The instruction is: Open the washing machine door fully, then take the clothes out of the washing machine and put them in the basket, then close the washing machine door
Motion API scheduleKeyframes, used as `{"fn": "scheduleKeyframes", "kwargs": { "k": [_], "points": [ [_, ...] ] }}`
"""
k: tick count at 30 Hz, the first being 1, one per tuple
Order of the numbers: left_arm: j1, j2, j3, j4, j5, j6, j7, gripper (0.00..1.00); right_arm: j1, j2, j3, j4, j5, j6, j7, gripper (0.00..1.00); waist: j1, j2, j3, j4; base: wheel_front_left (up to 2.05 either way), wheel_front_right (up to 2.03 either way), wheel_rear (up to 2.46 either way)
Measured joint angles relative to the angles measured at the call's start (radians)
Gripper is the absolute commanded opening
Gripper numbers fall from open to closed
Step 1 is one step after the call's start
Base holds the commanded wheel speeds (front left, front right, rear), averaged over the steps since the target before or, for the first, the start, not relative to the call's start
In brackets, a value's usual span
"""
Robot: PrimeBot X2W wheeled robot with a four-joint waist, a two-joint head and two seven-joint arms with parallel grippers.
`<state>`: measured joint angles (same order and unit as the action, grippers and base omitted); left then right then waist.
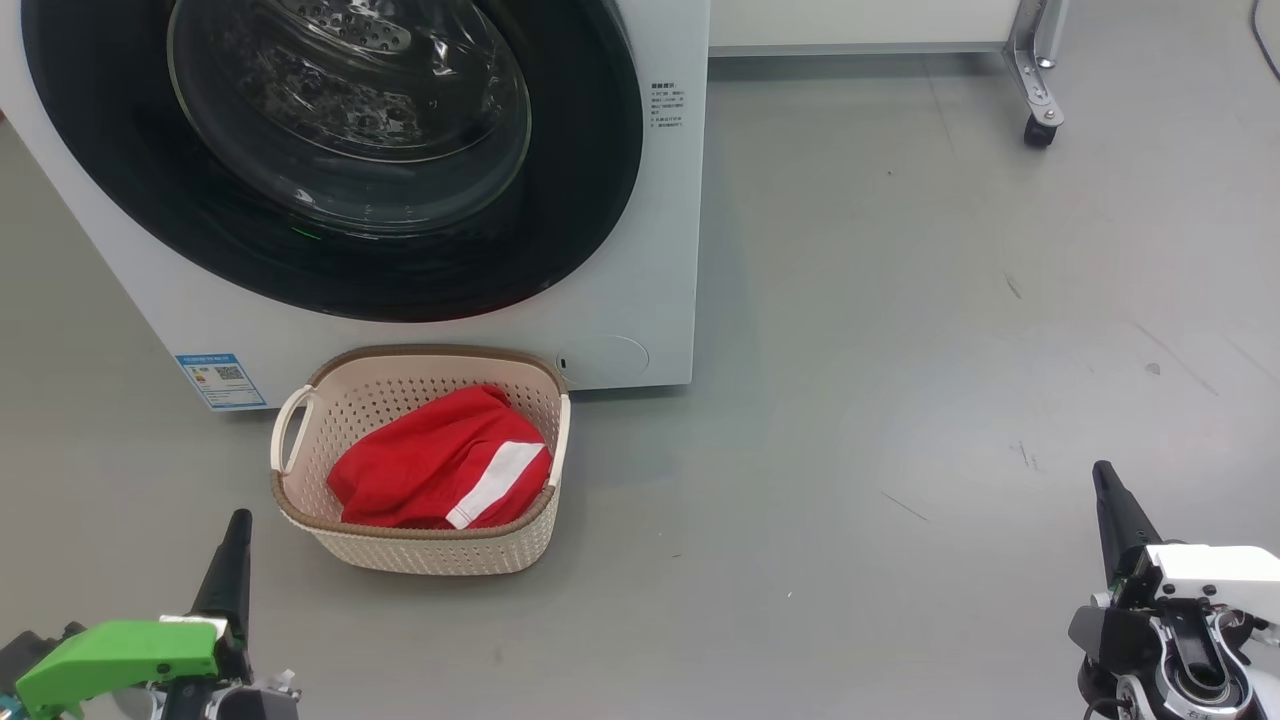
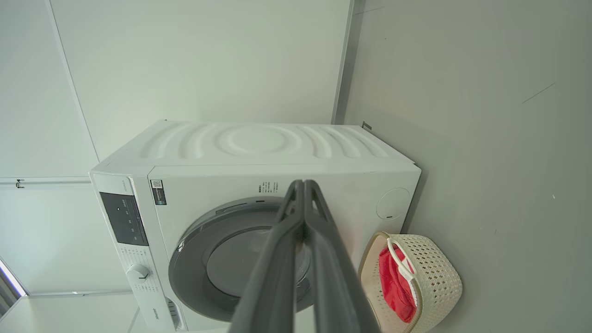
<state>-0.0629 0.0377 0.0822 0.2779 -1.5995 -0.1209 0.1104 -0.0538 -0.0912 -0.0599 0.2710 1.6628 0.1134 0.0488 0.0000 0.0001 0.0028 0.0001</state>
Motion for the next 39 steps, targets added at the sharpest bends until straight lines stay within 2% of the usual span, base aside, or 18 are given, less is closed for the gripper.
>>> {"fn": "scheduleKeyframes", "kwargs": {
  "k": [39],
  "points": [
    [0.000, 0.000, 0.000, -0.001, -0.001, 0.000, 0.000, 0.00, -0.001, 0.004, -0.003, 0.006, 0.000, 0.003, 0.000, 0.00, 0.0000, 0.0000, 0.000, 0.000, 0.00, 0.00, 0.00]
  ]
}}
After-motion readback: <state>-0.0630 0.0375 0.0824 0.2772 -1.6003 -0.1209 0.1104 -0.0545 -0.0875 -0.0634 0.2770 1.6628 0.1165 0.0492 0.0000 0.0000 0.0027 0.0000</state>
